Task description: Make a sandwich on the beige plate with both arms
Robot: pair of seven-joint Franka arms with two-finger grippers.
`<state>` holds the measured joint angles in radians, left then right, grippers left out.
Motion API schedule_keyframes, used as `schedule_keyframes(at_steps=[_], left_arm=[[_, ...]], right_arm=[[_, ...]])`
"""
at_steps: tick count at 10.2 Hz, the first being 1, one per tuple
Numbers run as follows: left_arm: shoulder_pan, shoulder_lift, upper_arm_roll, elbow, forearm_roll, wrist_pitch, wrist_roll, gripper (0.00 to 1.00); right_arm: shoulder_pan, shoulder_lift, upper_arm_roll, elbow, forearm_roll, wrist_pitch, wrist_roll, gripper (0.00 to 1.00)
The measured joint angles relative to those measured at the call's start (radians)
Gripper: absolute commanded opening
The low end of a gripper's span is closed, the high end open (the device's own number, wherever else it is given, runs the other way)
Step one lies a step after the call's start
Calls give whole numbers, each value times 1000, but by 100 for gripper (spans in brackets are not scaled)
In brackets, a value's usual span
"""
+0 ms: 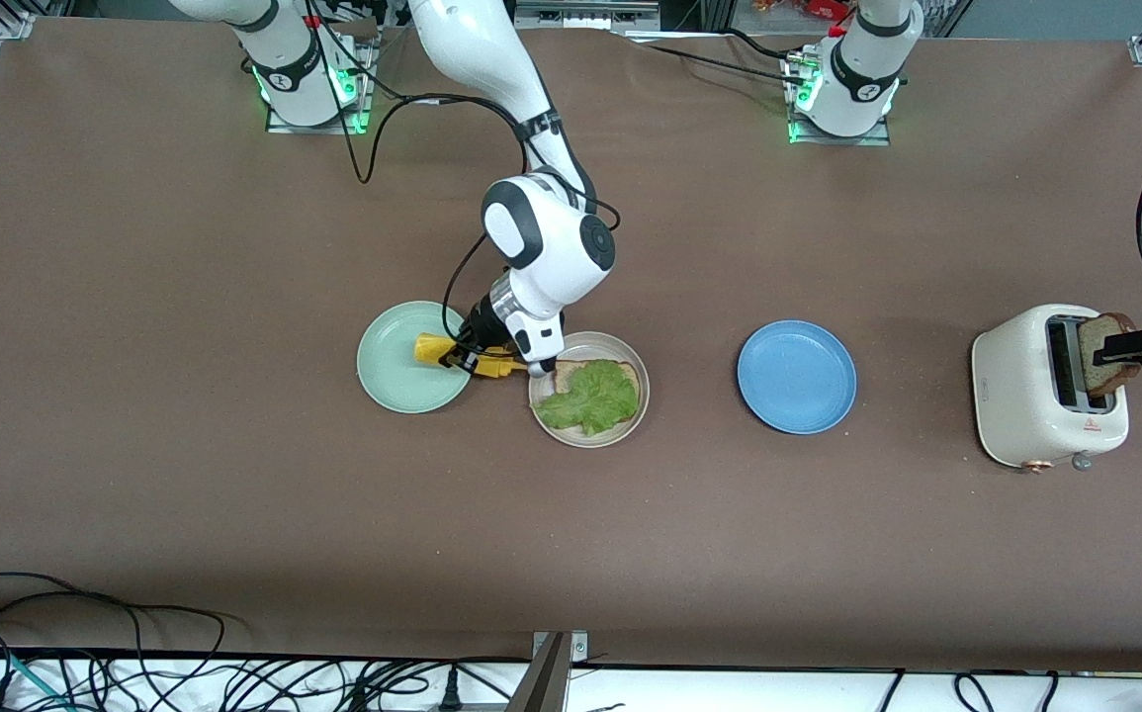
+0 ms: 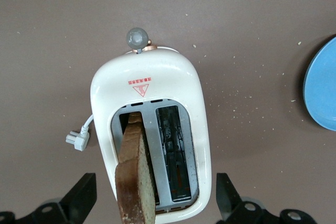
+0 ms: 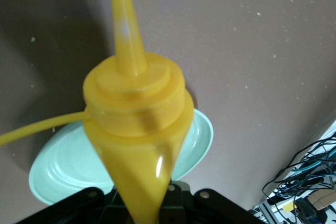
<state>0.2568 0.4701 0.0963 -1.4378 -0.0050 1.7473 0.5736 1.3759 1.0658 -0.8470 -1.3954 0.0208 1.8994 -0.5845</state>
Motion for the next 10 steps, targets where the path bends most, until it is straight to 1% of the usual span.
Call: schedule_keyframes(at_steps=[3,5,6,7,10], left_arm=[[0,0,0,0,0,0,0,100],[0,0,-1,0,0,-1,0,100],[0,0,-1,0,0,-1,0,100],[0,0,-2,0,0,-2,0,100],[0,0,-3,0,0,-3,0,100]], right_arm=[[0,24,-2,17,0,-1,0,0],[-4,16,-33,32,9,-11,-8,0],[-9,2,-64,37,38,-15,-39,0],[-18,-19,-105,39,88,-27,-105,0],[-71,-96,-250,37,270,-104,-387,0]])
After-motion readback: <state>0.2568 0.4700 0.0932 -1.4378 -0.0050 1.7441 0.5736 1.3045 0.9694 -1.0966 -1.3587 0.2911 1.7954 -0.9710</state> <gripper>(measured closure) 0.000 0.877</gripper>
